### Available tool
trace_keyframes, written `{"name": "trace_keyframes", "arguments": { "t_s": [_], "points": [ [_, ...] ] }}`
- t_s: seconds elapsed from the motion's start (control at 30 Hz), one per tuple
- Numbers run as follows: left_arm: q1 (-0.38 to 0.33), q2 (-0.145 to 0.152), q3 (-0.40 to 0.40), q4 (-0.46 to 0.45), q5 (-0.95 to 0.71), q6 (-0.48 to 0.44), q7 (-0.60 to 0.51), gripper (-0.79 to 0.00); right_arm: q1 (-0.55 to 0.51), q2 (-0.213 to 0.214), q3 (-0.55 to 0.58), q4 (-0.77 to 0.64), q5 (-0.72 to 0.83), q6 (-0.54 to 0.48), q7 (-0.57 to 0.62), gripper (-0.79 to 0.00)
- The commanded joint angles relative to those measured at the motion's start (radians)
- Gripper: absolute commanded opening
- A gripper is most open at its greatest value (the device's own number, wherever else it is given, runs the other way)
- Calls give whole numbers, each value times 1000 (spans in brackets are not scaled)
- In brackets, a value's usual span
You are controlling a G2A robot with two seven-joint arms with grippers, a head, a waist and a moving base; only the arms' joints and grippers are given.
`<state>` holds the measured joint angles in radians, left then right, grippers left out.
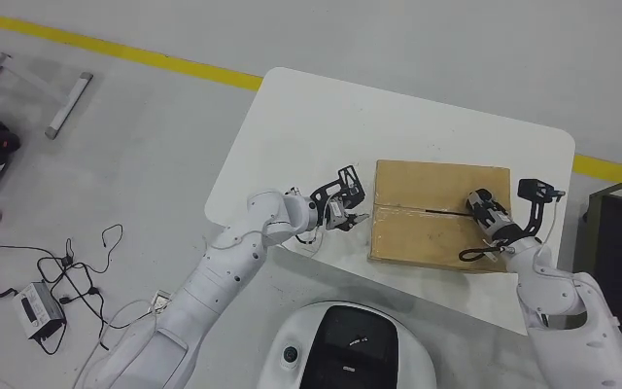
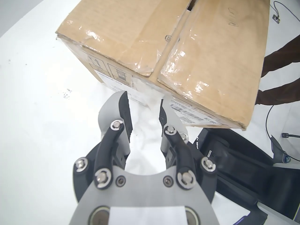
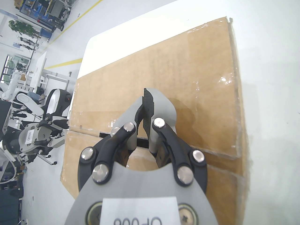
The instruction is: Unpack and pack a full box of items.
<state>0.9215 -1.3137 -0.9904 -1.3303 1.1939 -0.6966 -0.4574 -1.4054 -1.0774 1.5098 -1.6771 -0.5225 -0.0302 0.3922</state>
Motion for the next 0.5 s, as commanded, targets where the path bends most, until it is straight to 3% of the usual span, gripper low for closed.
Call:
{"name": "trace_keyframes", "arguments": {
  "t_s": [0.0,0.47],
  "points": [
    [5,3,-3,-13,-5,-3,-9,-446,2,-1,0,2,0,0,1,-785],
    [14,11,-7,-29,-53,-16,-20,-443,2,-4,0,1,-8,5,2,-785]
  ]
}}
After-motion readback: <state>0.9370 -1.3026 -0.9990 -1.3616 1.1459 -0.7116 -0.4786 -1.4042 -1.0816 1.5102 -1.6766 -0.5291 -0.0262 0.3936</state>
